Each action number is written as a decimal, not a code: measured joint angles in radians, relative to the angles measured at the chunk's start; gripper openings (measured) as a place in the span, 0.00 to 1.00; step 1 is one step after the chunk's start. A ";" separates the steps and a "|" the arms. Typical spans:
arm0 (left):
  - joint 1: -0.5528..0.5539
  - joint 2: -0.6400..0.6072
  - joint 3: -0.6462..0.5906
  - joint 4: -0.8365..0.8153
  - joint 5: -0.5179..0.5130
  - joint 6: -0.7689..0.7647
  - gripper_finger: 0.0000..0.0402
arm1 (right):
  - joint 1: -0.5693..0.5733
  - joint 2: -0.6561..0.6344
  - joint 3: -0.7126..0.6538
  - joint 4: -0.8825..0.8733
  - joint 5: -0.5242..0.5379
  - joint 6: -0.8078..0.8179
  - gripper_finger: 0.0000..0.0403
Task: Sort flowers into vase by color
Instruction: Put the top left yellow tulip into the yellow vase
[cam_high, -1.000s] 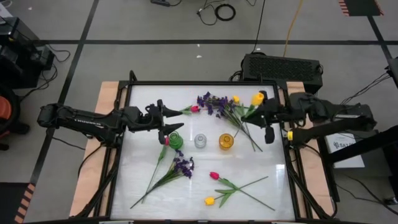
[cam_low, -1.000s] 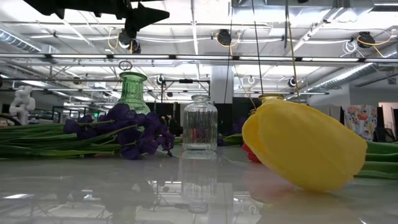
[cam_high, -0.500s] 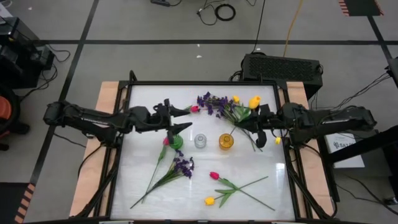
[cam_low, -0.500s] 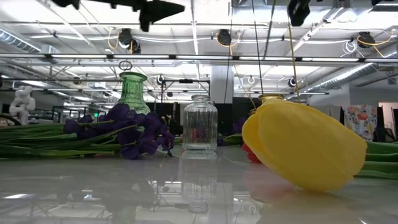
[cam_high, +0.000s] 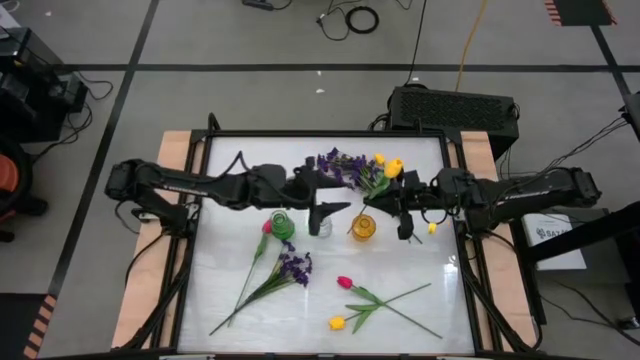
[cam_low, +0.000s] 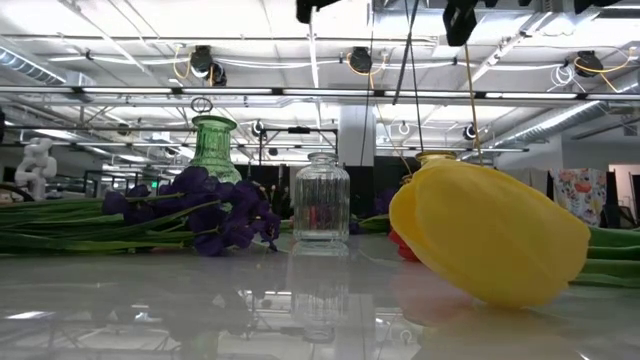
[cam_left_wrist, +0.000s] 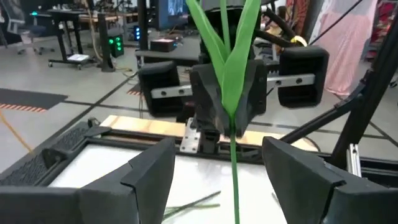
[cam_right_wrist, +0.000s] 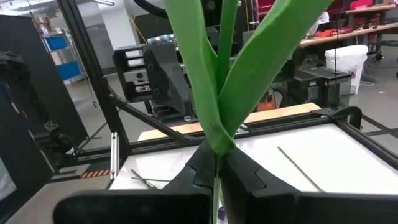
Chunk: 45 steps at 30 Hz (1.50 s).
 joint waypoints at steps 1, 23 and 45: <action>0.000 0.009 0.011 -0.004 0.007 0.001 0.62 | 0.002 -0.001 0.008 -0.011 0.000 -0.005 0.01; -0.024 0.051 0.035 -0.144 0.024 0.026 0.62 | 0.018 -0.218 0.031 -0.334 0.000 -0.068 0.01; -0.023 0.051 0.035 -0.191 0.023 0.025 0.62 | -0.019 -0.108 -0.070 -0.193 0.058 -0.077 0.01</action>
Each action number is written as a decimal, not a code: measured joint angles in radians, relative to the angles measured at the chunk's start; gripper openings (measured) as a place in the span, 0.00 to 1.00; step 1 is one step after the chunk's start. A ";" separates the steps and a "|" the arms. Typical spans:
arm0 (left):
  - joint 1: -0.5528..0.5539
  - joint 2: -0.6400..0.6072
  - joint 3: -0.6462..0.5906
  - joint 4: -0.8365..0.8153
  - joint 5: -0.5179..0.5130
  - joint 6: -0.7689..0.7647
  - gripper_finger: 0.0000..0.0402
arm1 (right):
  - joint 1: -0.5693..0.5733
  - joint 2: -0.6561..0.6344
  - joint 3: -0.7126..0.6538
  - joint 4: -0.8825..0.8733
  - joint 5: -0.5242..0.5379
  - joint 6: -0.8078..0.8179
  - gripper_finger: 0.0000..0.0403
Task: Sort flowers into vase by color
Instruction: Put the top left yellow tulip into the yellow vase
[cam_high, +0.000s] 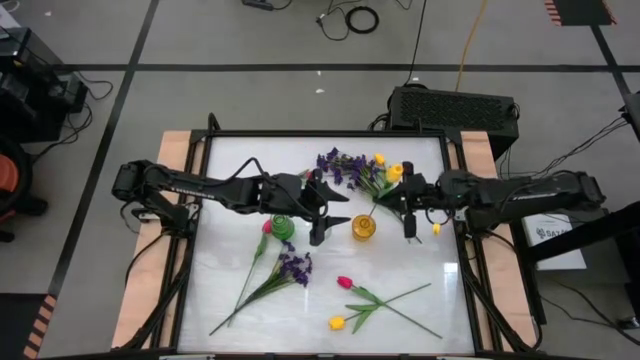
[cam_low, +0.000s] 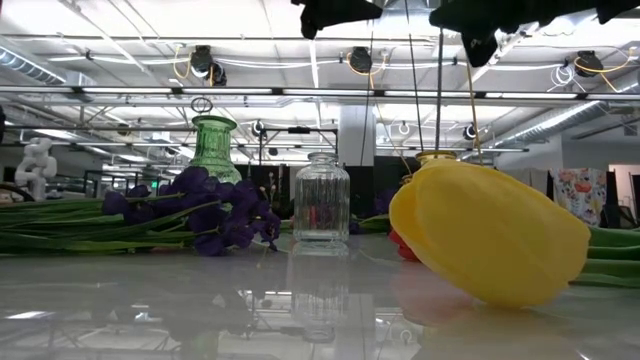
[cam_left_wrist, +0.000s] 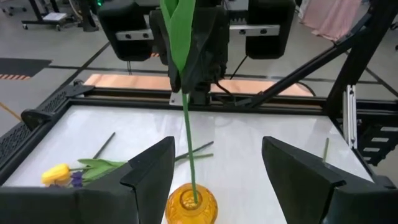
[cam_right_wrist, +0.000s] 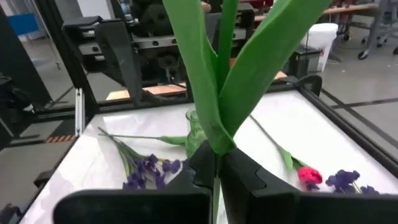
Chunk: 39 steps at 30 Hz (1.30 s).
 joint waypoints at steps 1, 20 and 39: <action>0.000 0.000 0.000 -0.006 0.000 0.000 0.62 | 0.000 0.005 0.000 0.002 0.000 0.000 0.01; 0.000 0.000 -0.001 -0.035 0.000 0.000 0.62 | -0.031 0.081 0.000 -0.032 0.052 0.135 0.01; 0.000 0.000 -0.001 -0.086 0.000 0.000 0.62 | -0.043 0.152 0.000 -0.053 0.048 0.204 0.33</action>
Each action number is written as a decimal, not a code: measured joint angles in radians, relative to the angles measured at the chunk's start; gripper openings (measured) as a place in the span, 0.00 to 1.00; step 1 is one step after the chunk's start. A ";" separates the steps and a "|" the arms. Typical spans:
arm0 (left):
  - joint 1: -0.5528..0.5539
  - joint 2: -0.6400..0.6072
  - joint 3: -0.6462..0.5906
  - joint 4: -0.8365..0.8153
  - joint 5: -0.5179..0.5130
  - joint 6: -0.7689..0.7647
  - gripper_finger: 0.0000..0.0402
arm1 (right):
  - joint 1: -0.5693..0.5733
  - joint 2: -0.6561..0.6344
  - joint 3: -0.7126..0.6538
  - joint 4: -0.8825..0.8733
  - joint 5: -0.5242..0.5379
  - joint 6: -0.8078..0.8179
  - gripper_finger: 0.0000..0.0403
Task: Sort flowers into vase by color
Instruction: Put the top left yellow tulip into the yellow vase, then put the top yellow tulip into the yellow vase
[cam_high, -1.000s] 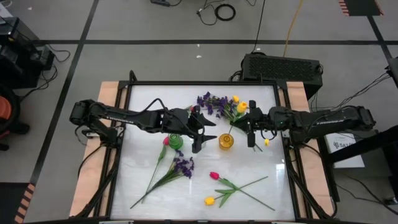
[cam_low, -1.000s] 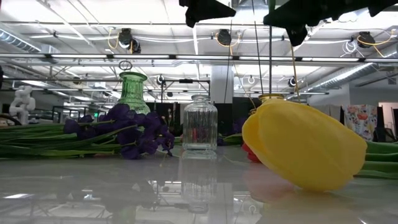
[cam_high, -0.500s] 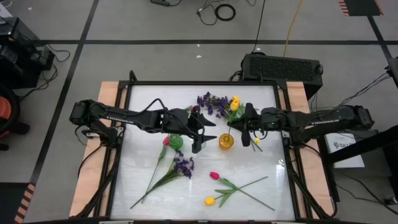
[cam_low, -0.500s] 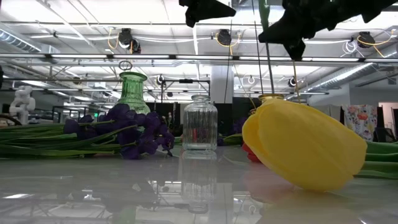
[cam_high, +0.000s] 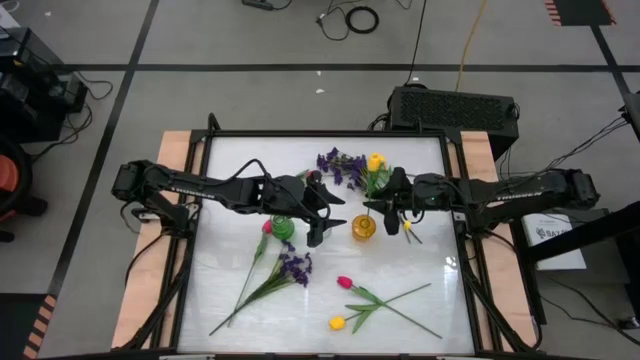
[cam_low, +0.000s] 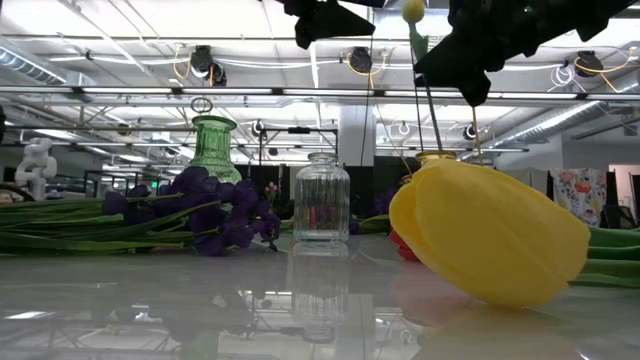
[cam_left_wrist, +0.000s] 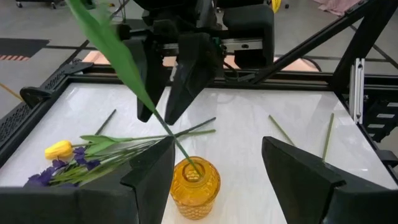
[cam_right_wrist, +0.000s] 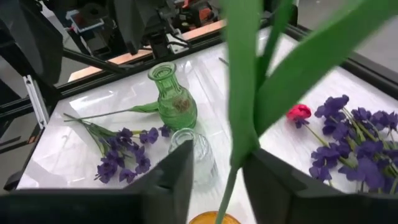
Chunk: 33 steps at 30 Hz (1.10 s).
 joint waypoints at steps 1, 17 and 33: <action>0.000 0.000 0.000 0.000 0.000 0.000 0.62 | 0.000 -0.002 0.000 -0.007 -0.002 0.007 0.36; 0.000 0.000 0.000 -0.011 0.000 0.000 0.62 | 0.001 -0.164 0.026 -0.304 -0.008 0.135 0.82; 0.000 0.000 0.000 -0.022 0.008 -0.001 0.62 | -0.036 -0.199 0.006 -0.716 0.465 0.383 0.79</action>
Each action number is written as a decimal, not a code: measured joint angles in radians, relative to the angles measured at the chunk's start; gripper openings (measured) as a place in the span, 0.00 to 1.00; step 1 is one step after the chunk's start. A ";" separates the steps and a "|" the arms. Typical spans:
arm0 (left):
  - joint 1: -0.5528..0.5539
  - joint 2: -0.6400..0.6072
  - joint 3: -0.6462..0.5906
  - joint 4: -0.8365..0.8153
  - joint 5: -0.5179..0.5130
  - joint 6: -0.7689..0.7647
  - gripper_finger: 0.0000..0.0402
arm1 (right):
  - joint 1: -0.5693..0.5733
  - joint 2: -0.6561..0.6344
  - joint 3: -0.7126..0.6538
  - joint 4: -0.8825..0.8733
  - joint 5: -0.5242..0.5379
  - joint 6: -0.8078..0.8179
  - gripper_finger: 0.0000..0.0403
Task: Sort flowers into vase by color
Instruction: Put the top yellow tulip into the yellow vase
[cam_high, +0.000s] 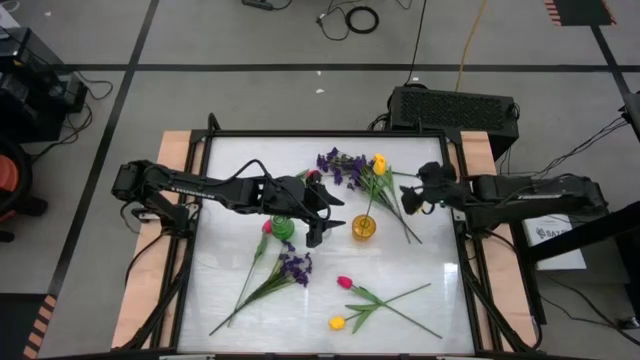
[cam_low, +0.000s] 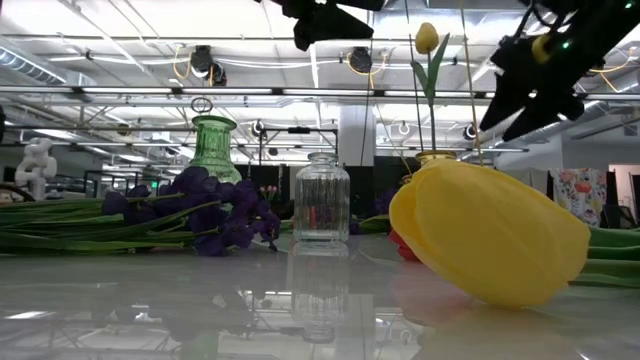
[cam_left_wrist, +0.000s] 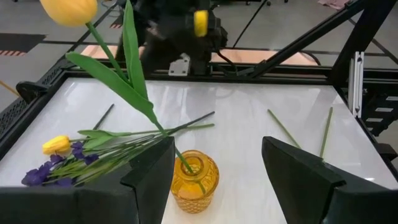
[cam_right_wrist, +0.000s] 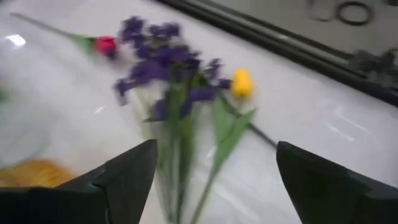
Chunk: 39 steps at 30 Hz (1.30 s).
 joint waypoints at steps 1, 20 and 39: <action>0.000 0.000 0.000 0.000 0.000 0.000 0.62 | -0.016 0.014 -0.007 0.009 0.006 0.001 0.78; -0.005 0.000 0.000 0.000 0.000 -0.025 0.62 | -0.221 0.312 -0.215 0.410 -0.099 -0.045 0.61; -0.005 0.000 0.000 0.000 0.000 -0.024 0.62 | -0.230 0.518 -0.233 0.589 -0.144 -0.057 0.49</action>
